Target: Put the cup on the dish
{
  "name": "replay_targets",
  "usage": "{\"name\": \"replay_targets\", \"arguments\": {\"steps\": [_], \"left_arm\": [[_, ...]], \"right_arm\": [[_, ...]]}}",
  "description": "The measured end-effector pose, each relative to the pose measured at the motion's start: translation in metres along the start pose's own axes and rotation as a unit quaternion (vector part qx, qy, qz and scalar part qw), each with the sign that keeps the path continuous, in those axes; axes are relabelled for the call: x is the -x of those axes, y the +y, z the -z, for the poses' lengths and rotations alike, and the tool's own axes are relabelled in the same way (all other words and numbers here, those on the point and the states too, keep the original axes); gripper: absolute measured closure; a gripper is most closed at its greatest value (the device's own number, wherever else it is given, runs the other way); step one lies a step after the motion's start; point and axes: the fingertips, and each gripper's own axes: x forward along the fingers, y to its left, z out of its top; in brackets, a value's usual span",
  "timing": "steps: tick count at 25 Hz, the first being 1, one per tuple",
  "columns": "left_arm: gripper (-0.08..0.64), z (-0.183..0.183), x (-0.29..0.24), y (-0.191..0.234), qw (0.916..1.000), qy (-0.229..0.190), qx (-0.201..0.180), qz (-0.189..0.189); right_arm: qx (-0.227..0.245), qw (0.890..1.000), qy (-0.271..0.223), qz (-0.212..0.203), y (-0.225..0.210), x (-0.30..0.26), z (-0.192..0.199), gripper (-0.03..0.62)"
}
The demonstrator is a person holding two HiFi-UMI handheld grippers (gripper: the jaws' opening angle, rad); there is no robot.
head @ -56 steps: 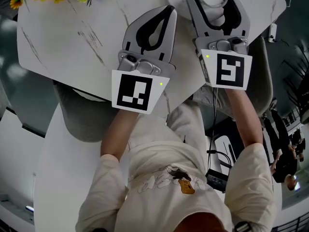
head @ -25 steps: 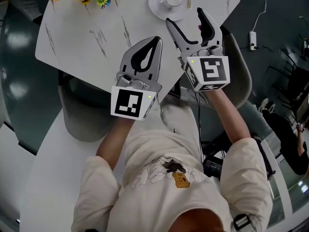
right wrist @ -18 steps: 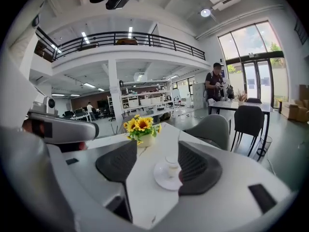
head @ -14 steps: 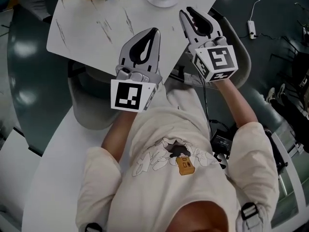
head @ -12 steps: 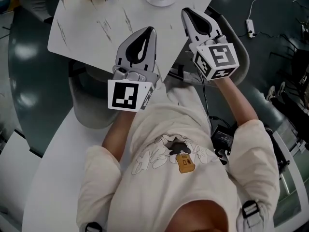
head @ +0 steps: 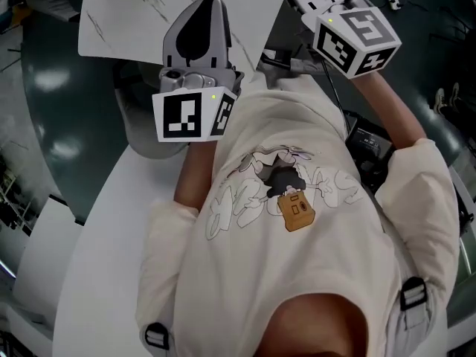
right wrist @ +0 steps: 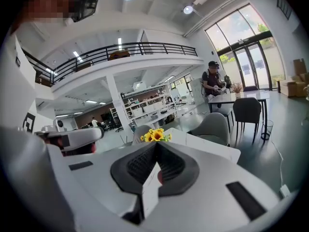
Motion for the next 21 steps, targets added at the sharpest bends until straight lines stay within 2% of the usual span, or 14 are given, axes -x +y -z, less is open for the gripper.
{"name": "replay_targets", "arguments": {"steps": [3,9,15,21], "left_arm": [[0.555,-0.005,0.010,-0.010,0.9999,0.010,0.003,-0.006],[0.555,-0.026,0.013,-0.022,0.9998,-0.008,0.005,-0.016],[0.556,-0.025,0.028,-0.035,0.9998,-0.011,0.009,-0.014],[0.555,-0.012,0.068,-0.037,0.9994,-0.011,0.022,-0.024]], "right_arm": [[-0.008,1.000,0.000,-0.010,0.009,0.020,-0.005,0.588],[-0.034,0.999,0.022,-0.026,0.022,0.038,0.001,0.588],[-0.012,0.998,0.026,-0.050,0.047,0.039,-0.005,0.588],[-0.060,0.995,0.051,-0.065,0.074,0.043,0.015,0.588]]}}
